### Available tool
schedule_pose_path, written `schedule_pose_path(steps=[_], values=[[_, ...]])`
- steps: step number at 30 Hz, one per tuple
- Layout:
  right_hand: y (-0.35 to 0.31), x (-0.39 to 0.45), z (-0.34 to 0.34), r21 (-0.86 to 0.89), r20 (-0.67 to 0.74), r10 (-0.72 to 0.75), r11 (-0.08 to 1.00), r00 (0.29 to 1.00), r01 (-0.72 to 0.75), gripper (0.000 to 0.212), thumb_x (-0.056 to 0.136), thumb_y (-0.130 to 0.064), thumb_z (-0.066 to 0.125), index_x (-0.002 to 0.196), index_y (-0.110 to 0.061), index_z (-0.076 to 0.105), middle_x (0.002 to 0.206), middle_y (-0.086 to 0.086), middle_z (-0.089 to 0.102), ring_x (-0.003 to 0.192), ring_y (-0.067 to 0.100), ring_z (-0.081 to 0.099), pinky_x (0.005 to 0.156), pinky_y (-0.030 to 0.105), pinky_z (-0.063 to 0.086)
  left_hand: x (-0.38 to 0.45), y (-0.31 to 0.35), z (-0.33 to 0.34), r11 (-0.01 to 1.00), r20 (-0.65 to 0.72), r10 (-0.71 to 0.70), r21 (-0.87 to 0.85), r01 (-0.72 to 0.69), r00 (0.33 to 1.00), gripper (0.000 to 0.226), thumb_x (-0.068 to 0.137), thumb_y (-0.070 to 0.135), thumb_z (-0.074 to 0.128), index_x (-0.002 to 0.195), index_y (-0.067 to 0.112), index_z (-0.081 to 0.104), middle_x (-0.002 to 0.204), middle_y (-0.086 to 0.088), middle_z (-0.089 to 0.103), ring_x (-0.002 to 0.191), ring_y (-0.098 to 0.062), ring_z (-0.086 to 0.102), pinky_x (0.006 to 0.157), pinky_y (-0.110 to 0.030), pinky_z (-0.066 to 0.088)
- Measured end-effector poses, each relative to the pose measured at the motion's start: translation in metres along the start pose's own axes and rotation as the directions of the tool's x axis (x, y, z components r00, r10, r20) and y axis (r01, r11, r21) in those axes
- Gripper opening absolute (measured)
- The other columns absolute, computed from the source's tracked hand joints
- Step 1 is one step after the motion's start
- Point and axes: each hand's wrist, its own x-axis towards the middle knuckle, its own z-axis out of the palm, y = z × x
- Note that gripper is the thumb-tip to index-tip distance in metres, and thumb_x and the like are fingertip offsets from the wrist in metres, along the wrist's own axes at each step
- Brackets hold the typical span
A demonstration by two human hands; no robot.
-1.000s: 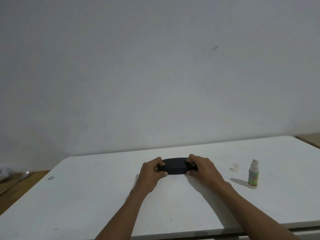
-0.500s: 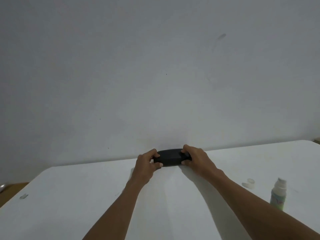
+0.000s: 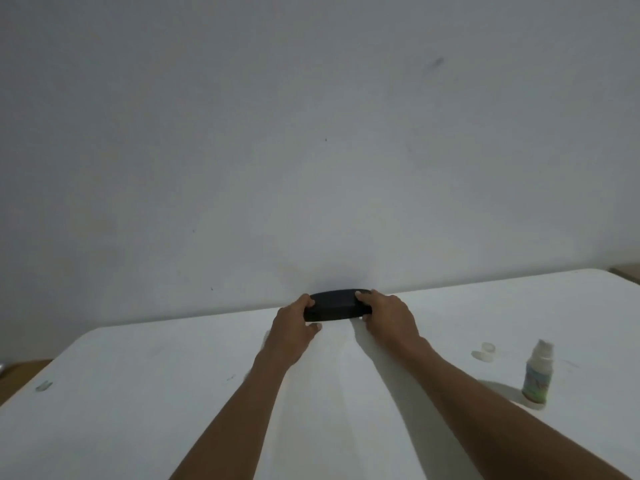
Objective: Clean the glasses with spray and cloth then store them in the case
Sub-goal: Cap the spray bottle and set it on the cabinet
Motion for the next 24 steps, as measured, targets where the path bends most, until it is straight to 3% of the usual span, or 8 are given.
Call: schedule_pose_path(steps=[3, 7, 11, 16, 21, 24], values=[[-0.007, -0.019, -0.018, -0.055, 0.032, 0.051, 0.997, 0.998, -0.050, 0.058, 0.093, -0.007, 0.049, 0.147, -0.028, 0.053, 0.130, 0.005, 0.067, 0.123, 0.026, 0.056, 0.092, 0.034, 0.049, -0.020, 0.009, -0.005, 0.997, 0.057, -0.034, 0.069, 0.030, 0.998, 0.062, 0.090, 0.024, 0.075, 0.145, 0.018, 0.049, 0.139, -0.003, 0.058, 0.127, -0.020, 0.057, 0.103, -0.028, 0.046], [-0.014, -0.045, -0.059, -0.077, -0.077, 0.001, 0.997, 0.997, -0.007, 0.043, 0.093, -0.015, 0.057, 0.135, -0.026, 0.062, 0.123, 0.002, 0.070, 0.122, 0.024, 0.057, 0.088, 0.035, 0.049, -0.046, 0.034, -0.005, 0.997, 0.016, -0.050, 0.063, 0.049, 0.999, 0.058, 0.087, 0.028, 0.076, 0.139, 0.017, 0.054, 0.140, -0.003, 0.058, 0.123, -0.018, 0.060, 0.103, -0.030, 0.049], [-0.017, -0.068, -0.121, -0.075, -0.192, -0.031, 0.997, 0.981, 0.017, 0.033, 0.095, -0.019, 0.060, 0.127, -0.023, 0.066, 0.121, 0.004, 0.071, 0.121, 0.025, 0.057, 0.090, 0.035, 0.049, -0.064, 0.082, -0.002, 0.995, 0.032, 0.020, 0.098, -0.024, 0.999, 0.048, 0.087, 0.029, 0.076, 0.131, 0.014, 0.062, 0.134, -0.003, 0.062, 0.116, -0.020, 0.063, 0.095, -0.025, 0.045], [0.004, -0.112, -0.183, -0.015, -0.320, 0.043, 0.999, 0.947, -0.051, 0.031, 0.092, -0.025, 0.063, 0.123, -0.024, 0.069, 0.117, 0.003, 0.072, 0.117, 0.025, 0.059, 0.088, 0.036, 0.050, -0.093, 0.136, 0.019, 0.993, 0.094, 0.101, 0.050, -0.106, 0.990, 0.036, 0.087, 0.029, 0.076, 0.118, 0.014, 0.069, 0.123, -0.003, 0.068, 0.113, -0.019, 0.062, 0.092, -0.030, 0.048], [0.044, -0.162, -0.194, 0.142, -0.316, 0.188, 0.979, 0.930, -0.149, 0.037, 0.086, -0.040, 0.071, 0.121, -0.028, 0.068, 0.114, 0.000, 0.071, 0.104, 0.020, 0.066, 0.086, 0.034, 0.052, -0.114, 0.173, 0.047, 0.986, 0.143, 0.160, 0.025, -0.165, 0.977, 0.031, 0.086, 0.028, 0.076, 0.114, 0.015, 0.072, 0.118, -0.004, 0.069, 0.105, -0.018, 0.064, 0.087, -0.028, 0.048], [0.067, -0.184, -0.183, 0.268, -0.284, 0.262, 0.945, 0.922, -0.186, 0.048, 0.081, -0.039, 0.078, 0.126, -0.025, 0.065, 0.113, 0.005, 0.071, 0.103, 0.021, 0.067, 0.090, 0.036, 0.054, -0.119, 0.186, 0.065, 0.985, 0.161, 0.170, -0.006, -0.171, 0.972, 0.028, 0.087, 0.025, 0.076, 0.113, 0.016, 0.072, 0.122, -0.003, 0.068, 0.100, -0.017, 0.067, 0.078, -0.022, 0.044]])
